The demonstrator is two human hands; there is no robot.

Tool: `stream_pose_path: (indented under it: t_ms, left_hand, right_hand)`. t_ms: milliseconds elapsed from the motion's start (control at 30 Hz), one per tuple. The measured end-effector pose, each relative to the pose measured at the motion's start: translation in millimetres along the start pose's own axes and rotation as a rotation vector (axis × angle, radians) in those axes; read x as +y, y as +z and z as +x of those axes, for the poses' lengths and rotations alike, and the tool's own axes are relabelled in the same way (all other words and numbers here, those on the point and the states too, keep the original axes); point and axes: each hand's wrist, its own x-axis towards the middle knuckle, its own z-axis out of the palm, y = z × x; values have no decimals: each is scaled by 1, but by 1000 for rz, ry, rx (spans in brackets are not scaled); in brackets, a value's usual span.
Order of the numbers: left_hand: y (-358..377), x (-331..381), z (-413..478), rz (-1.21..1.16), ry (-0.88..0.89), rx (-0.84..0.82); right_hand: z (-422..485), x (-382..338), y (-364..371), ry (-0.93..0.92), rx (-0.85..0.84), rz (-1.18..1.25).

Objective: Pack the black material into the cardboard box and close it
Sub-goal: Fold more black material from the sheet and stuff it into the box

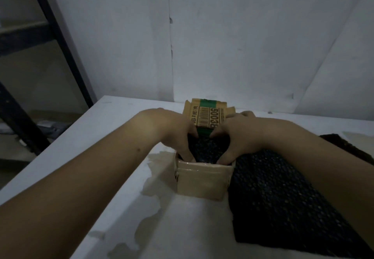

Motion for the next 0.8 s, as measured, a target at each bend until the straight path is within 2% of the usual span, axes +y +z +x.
stream_pose_path:
  t_ms: [167,333,400,500,633,700,800]
  left_hand:
    - [6,20,19,128,-16,-26]
    - [10,17,21,65,-1,-35]
    - [10,15,16,39,10,-12]
    - [10,11,8,-10,14,20]
    - [-1,2,-2,-159,33,-77]
    - [-12,-4,-10,-205,42,-109]
    - [-19,-6,-15,-121,45,-103]
  right_hand:
    - [9,-25,7,60,25,-113]
    - [9,-28,22,51,135,-131]
    - [7,-25,22,47,94,-85]
    - [4,-16,7,46,-53,61]
    - [-5,-1,-19,-17,-164,291]
    - [-7,2,-23,-5,-161,266]
    - [-8,-4,-24,40,-120,155]
